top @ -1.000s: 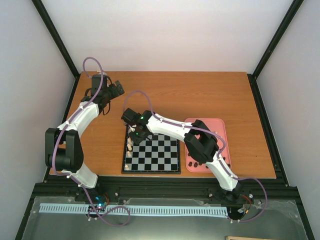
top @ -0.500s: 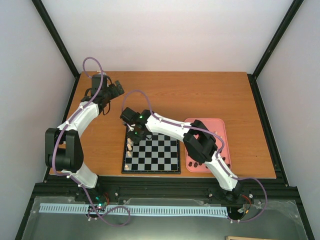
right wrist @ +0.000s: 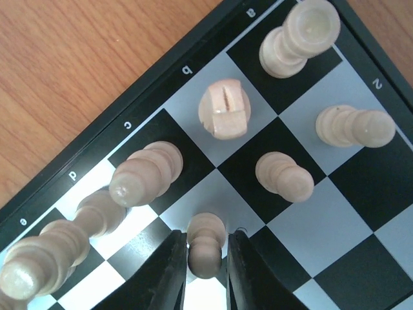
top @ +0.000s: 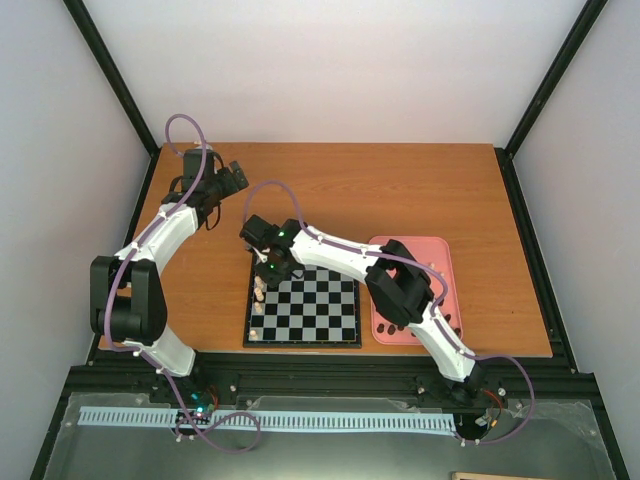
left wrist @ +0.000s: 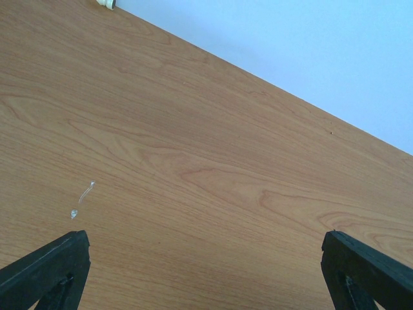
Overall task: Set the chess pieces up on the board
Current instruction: Place the chess piece on the chessboard, then pick up the chess piece from the storage box.
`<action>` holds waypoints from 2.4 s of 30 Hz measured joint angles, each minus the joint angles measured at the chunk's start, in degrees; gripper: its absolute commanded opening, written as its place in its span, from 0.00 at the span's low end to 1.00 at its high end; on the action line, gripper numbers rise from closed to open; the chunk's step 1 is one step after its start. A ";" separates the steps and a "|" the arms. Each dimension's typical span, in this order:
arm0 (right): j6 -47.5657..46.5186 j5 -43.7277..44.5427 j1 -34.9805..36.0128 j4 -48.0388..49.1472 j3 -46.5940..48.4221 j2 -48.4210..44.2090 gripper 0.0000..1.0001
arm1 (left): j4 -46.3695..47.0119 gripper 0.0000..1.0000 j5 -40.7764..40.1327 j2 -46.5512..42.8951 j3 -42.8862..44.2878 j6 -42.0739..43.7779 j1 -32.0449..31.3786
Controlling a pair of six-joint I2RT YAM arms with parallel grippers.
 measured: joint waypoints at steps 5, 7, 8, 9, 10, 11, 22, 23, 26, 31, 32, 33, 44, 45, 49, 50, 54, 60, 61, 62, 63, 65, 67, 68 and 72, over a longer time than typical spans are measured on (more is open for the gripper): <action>-0.52 -0.02 0.00 0.00 0.15 0.24 0.33 | 0.00 1.00 0.00 0.00 0.00 0.00 0.00; -0.72 0.02 0.00 0.26 0.15 0.22 0.35 | 0.00 1.00 0.00 0.00 0.00 0.02 -0.02; -0.74 0.09 0.00 0.39 0.15 0.22 0.36 | 0.00 1.00 0.00 0.00 0.00 0.02 0.00; -0.81 0.22 0.00 0.52 0.04 0.11 0.37 | 0.00 1.00 0.00 0.00 0.00 0.02 0.00; -0.72 0.37 0.00 0.70 -0.20 -0.09 0.38 | 0.00 1.00 -0.02 0.00 0.00 0.02 0.00; -0.74 0.61 0.00 1.05 -0.85 -0.59 0.40 | 0.00 1.00 -0.02 0.00 0.00 0.02 0.00; 1.11 7.85 -0.52 3.50 -16.85 -19.80 0.53 | 0.00 1.00 0.00 0.00 0.00 0.02 0.00; 1.75 8.48 -1.03 3.85 -19.17 -22.36 0.53 | 0.00 1.00 0.02 0.00 0.00 0.02 0.00; 3.61 10.84 -4.63 5.33 -26.67 -29.33 0.53 | 0.00 1.00 0.02 0.00 0.00 0.02 0.00; 7.37 15.04 -15.50 7.93 -41.33 -37.35 0.52 | 0.00 1.00 0.11 0.00 0.00 0.02 0.00; 8.15 15.85 -17.64 8.33 -44.24 -38.64 0.52 | 0.02 1.00 0.11 0.00 0.00 0.02 0.00; 9.03 16.87 -20.06 8.35 -47.43 -40.11 0.52 | 0.00 1.00 0.15 0.00 0.00 0.02 0.00; 10.47 17.51 -31.47 11.74 -60.39 -45.16 0.48 | 0.11 1.00 0.92 0.02 0.00 0.00 0.00; 10.27 16.50 -31.45 12.46 -60.63 -45.16 0.48 | 0.11 1.00 0.96 0.02 0.00 0.00 0.00; 9.11 13.73 -31.41 14.71 -60.72 -45.16 0.47 | 0.13 1.00 0.98 0.02 0.00 0.00 0.00; 8.81 13.29 -31.41 15.10 -60.72 -45.16 0.47 | 0.13 1.00 0.98 0.02 0.00 0.00 0.00; 7.87 11.93 -31.41 15.91 -60.63 -44.74 0.42 | 0.13 1.00 0.98 0.07 0.00 0.00 0.00; 7.08 10.54 -31.41 16.72 -60.63 -41.90 0.38 | 0.15 1.00 0.98 0.59 0.00 0.00 0.00; 7.08 10.54 -31.41 16.72 -60.63 -41.59 0.38 | 0.15 1.00 0.98 0.72 0.00 0.00 0.00; 7.08 10.58 -31.41 16.72 -60.63 -41.42 0.38 | 0.15 1.00 0.98 0.81 0.00 0.00 0.00; 7.08 10.64 -31.41 16.72 -60.63 -41.35 0.38 | 0.15 1.00 0.98 0.90 0.00 0.00 0.00; 7.10 11.04 -31.41 16.70 -60.63 -41.33 0.38 | 0.15 1.00 0.96 0.92 0.00 0.00 0.00; 7.13 11.47 -31.41 16.63 -60.63 -41.29 0.38 | 0.17 1.00 0.96 0.92 0.00 0.00 0.00; 7.13 11.78 -31.41 16.52 -60.63 -41.27 0.38 | 0.17 1.00 0.96 0.92 0.00 0.00 0.00; 7.19 12.52 -31.41 16.33 -60.63 -41.22 0.34 | 0.22 1.00 1.01 0.92 0.00 0.00 0.00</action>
